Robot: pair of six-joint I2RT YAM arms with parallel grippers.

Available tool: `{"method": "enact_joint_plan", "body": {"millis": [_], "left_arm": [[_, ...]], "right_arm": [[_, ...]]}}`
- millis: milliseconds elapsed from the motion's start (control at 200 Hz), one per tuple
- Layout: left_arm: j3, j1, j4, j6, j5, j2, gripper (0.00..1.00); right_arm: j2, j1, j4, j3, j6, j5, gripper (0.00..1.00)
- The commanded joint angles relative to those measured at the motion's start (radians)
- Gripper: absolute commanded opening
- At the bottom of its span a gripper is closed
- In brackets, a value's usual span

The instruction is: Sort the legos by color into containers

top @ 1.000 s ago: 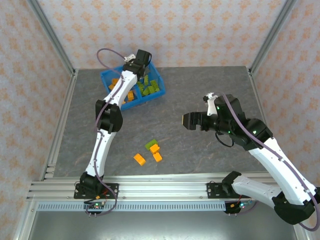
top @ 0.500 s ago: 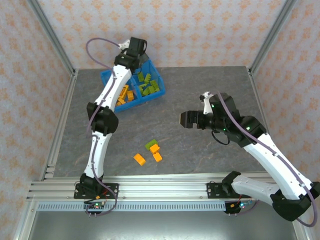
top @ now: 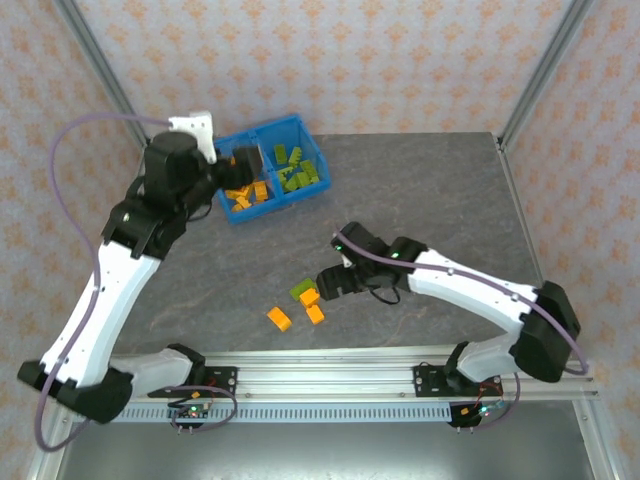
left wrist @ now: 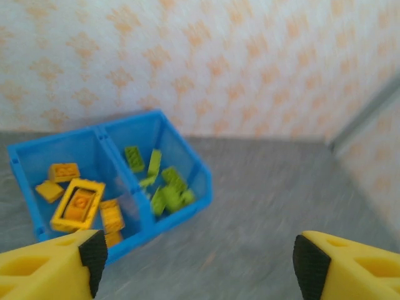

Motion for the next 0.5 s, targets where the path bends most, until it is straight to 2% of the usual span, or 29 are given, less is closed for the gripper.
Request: {"method": "enact_joint_plan", "body": {"millis": [0,50,95,265,495], "left_arm": [[-0.151,-0.002,-0.125,0.313,0.25,-0.086,0.88],[-0.21,-0.005,-0.178,0.394,0.337,-0.147,0.96],[-0.257,-0.012,-0.212,0.431,0.371,-0.197,0.99],[-0.386,-0.03,-0.331,0.564,0.457,-0.327,1.0],[-0.444,-0.039,-0.436,0.706,0.53,-0.377,1.0]], "right_arm": [[0.079,0.05,0.068,0.022,-0.026,0.04,0.92],[0.127,0.069,0.082,0.039,-0.035,0.045,0.92],[0.171,0.082,0.088,0.056,-0.047,0.044,0.92],[0.343,0.106,0.101,0.136,-0.107,0.007,0.88],[0.463,0.109,0.135,0.174,-0.115,-0.016,0.64]]}}
